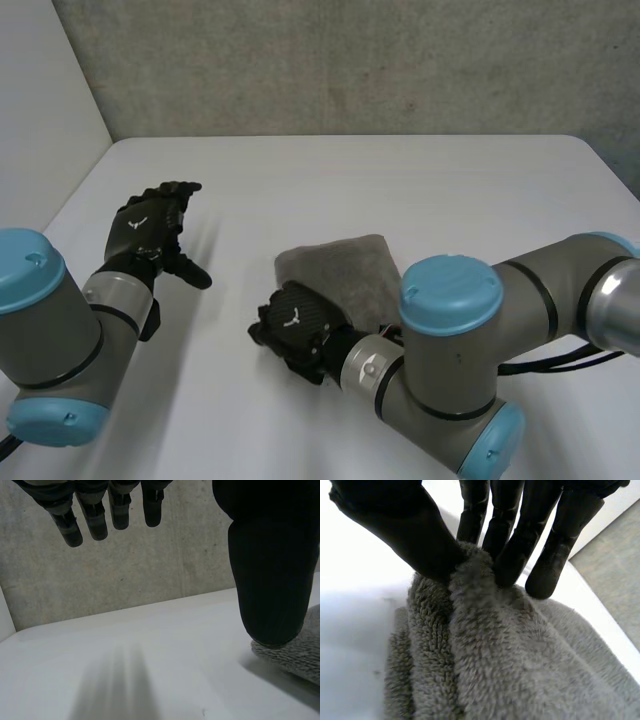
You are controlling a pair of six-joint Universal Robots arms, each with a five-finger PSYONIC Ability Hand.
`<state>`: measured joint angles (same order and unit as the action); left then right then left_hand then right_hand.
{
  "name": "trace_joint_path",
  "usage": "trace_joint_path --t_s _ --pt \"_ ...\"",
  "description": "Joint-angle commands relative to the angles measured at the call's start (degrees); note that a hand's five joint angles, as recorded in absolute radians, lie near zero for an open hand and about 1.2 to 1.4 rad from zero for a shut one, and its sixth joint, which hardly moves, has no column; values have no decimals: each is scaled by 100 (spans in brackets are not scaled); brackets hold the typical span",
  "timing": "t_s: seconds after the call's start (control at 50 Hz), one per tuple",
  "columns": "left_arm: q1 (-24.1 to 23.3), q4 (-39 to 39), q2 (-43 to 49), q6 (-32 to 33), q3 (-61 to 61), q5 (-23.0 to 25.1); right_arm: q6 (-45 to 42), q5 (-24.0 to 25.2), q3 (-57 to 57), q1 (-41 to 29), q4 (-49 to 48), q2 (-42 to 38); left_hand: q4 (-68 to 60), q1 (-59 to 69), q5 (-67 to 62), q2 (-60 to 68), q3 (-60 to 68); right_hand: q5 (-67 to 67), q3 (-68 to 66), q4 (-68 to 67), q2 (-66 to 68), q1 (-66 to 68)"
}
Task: Fold the towel.
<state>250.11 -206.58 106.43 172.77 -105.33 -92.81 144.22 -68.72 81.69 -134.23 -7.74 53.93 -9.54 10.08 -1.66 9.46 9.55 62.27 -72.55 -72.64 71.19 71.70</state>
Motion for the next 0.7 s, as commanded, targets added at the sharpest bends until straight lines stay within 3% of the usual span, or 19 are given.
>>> trace_joint_path --t_s 0.02,0.16,0.26,0.36,0.48,0.52,0.58,0.7 --pt "-67 -32 -17 3 -5 0 150 -422 197 98 70 616 -46 -8 166 54 45 -6227 6255 6264 -6119 -6170" --pt "-269 3 -184 -15 170 53 739 -687 585 582 44 1278 -67 13 144 75 66 -6227 6255 6264 -6119 -6170" --pt "-665 170 -210 -24 584 35 1566 -713 717 1065 62 1787 -135 81 77 143 133 -6227 6255 6264 -6119 -6170" --pt "-1454 1213 394 -94 1565 -17 2653 -670 664 1767 105 1998 -135 81 77 143 134 -6227 6255 6264 -6119 -6170" --pt "-1939 2280 1231 -173 2544 -255 2884 -643 567 1935 369 1787 -135 81 77 143 133 -6227 6255 6264 -6119 -6170" --pt "-2053 2805 1739 -261 3042 -648 2875 -634 445 1962 544 1411 -101 47 110 109 100 -6227 6255 6264 -6119 -6170" --pt "-2097 2965 2170 -279 3342 -974 2858 -643 365 1970 641 1077 -101 47 111 109 100 -6227 6255 6264 -6119 -6170" --pt "-2097 2965 2567 -235 3361 -1125 2691 -599 383 1962 571 654 -84 30 127 92 83 -6227 6255 6264 -6119 -6170"
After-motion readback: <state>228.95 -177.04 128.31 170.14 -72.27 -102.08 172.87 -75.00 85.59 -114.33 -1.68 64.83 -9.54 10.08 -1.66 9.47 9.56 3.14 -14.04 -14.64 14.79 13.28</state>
